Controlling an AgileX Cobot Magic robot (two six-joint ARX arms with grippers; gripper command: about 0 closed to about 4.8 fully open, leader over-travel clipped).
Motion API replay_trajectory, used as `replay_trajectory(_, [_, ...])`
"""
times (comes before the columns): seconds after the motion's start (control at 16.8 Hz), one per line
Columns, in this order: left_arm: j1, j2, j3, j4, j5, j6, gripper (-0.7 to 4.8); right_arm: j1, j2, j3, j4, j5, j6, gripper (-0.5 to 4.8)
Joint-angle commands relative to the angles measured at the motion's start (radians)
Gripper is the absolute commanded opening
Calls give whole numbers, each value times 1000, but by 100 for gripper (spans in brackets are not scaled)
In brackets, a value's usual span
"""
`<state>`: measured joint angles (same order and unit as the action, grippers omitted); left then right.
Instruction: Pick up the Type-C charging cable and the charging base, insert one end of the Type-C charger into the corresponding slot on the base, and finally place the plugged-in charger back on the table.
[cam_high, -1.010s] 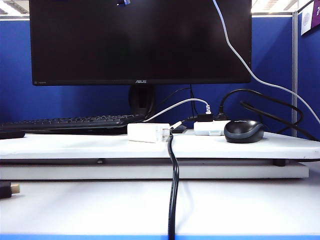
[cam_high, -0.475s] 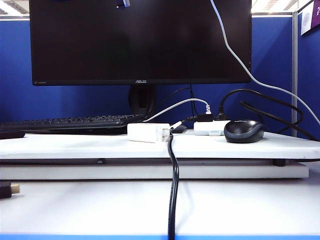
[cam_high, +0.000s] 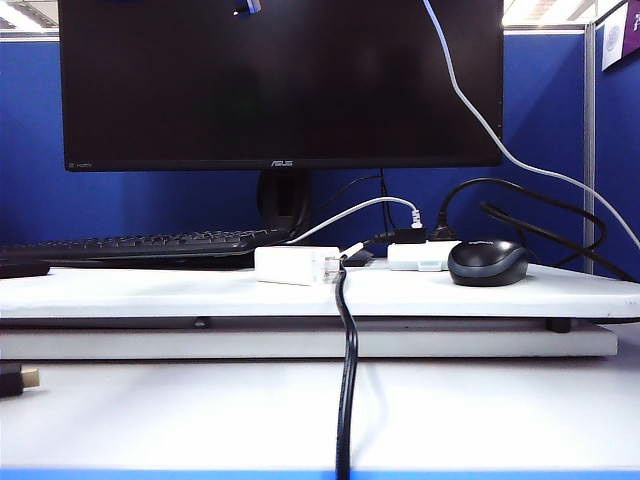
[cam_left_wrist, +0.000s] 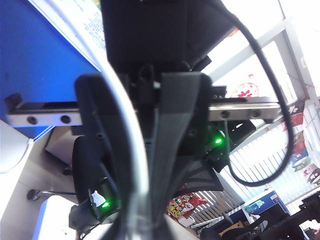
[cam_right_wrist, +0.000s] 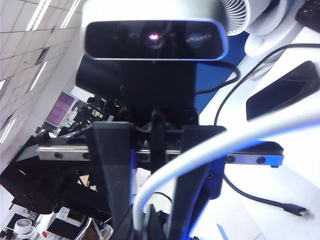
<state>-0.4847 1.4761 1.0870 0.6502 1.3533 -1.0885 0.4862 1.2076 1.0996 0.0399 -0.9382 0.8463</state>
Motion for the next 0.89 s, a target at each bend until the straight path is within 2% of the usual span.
replay_trajectory(0.06, [0, -3, 3, 13, -8, 16, -6, 2, -3, 4, 15, -8, -1, -5])
replay_trajectory(0.18, [0, -3, 3, 13, -19, 16, -6, 2, -3, 4, 16, -7, -2, -5])
replay_trajectory(0.24, [0, -3, 3, 18, -27, 32, -5, 2, -3, 4, 24, -5, -10, 279])
replay_trajectory(0.3, [0, -3, 3, 18, -47, 47, -6, 1, -4, 4, 32, -6, -14, 479])
replay_trajectory(0.48, [8, -3, 3, 18, -102, 68, -6, -6, -38, 5, 119, 1, -16, 479])
replay_trajectory(0.65, [54, -3, 3, 18, -185, 67, -6, -33, -98, 5, 118, 67, -33, 479])
replay_trajectory(0.71, [71, -4, 3, 17, -212, 66, -6, -41, -114, 5, 115, 86, -66, 469])
replay_trajectory(0.77, [91, -5, 3, 17, -229, 61, -6, -41, -124, 5, 103, 106, -91, 419])
replay_trajectory(0.83, [124, -5, 3, 12, -279, 60, -5, -41, -124, 11, 47, 128, -125, 388])
replay_trajectory(0.89, [140, -5, 3, 9, -317, 60, -5, -41, -116, 24, -53, 142, -191, 388])
